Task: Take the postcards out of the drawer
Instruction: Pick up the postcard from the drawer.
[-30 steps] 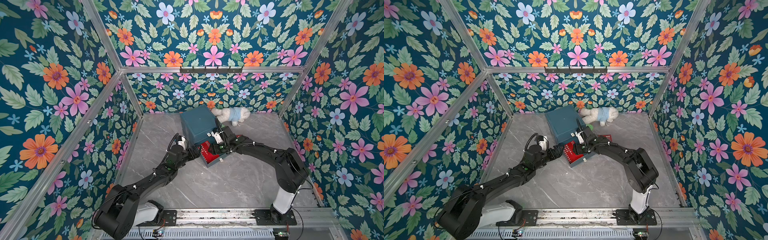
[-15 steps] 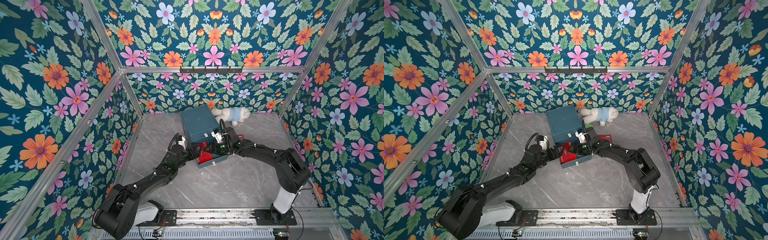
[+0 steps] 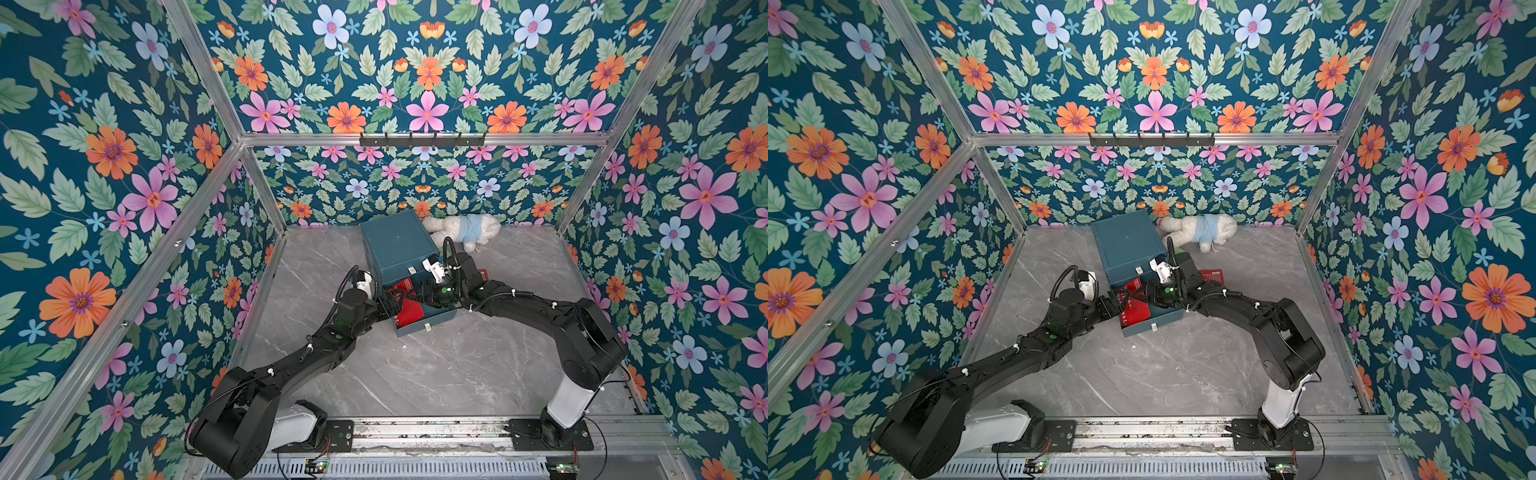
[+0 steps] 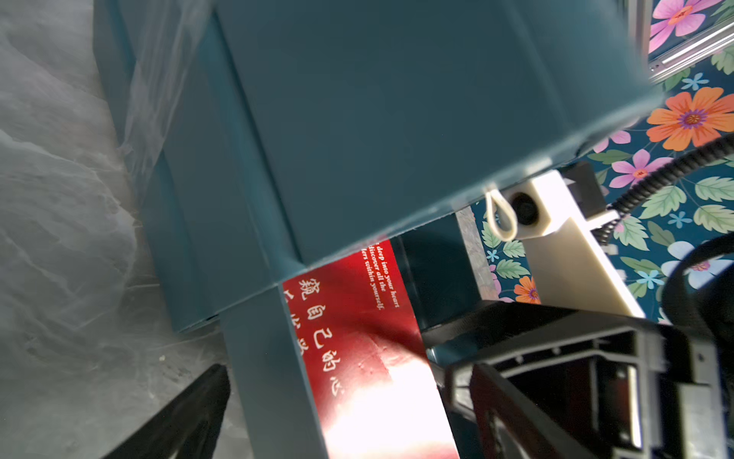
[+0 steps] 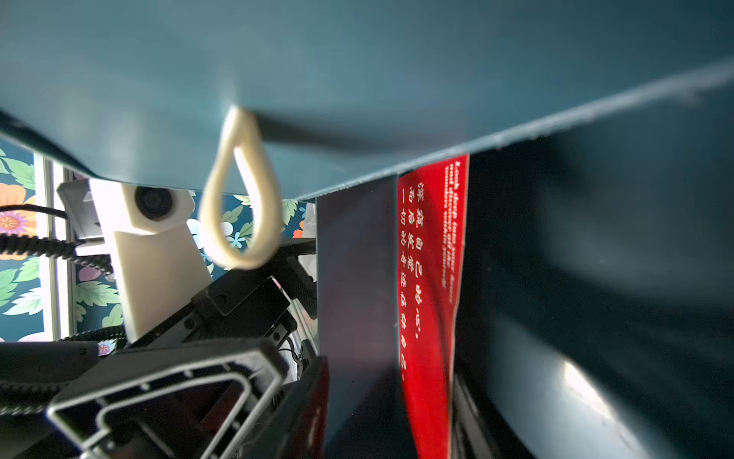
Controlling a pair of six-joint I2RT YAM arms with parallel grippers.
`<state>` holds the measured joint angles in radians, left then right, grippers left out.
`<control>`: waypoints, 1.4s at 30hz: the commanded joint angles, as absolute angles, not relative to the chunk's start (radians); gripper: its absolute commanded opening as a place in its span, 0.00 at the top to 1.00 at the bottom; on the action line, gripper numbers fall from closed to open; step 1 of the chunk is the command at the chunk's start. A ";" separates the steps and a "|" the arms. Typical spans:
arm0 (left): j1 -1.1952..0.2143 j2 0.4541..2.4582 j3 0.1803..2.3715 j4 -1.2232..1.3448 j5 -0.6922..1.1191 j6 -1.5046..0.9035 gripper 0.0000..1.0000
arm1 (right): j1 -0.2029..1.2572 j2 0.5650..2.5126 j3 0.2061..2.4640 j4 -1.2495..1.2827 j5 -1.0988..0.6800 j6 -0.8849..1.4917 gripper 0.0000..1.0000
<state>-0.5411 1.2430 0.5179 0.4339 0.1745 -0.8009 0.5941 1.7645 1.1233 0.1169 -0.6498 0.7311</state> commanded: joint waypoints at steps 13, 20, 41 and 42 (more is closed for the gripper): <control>-0.540 1.214 0.526 0.419 0.121 -0.802 0.02 | 0.586 1.764 1.120 0.152 -0.653 0.750 1.00; -0.540 1.173 0.531 0.365 0.043 -0.782 0.01 | 0.565 1.707 1.104 0.157 -0.679 0.773 1.00; -0.538 1.167 0.602 0.310 -0.061 -0.711 0.00 | 0.278 1.311 0.990 -0.233 -0.574 0.559 1.00; -0.538 1.169 0.602 0.310 -0.062 -0.712 0.00 | 0.245 1.300 0.998 -0.268 -0.545 0.542 1.00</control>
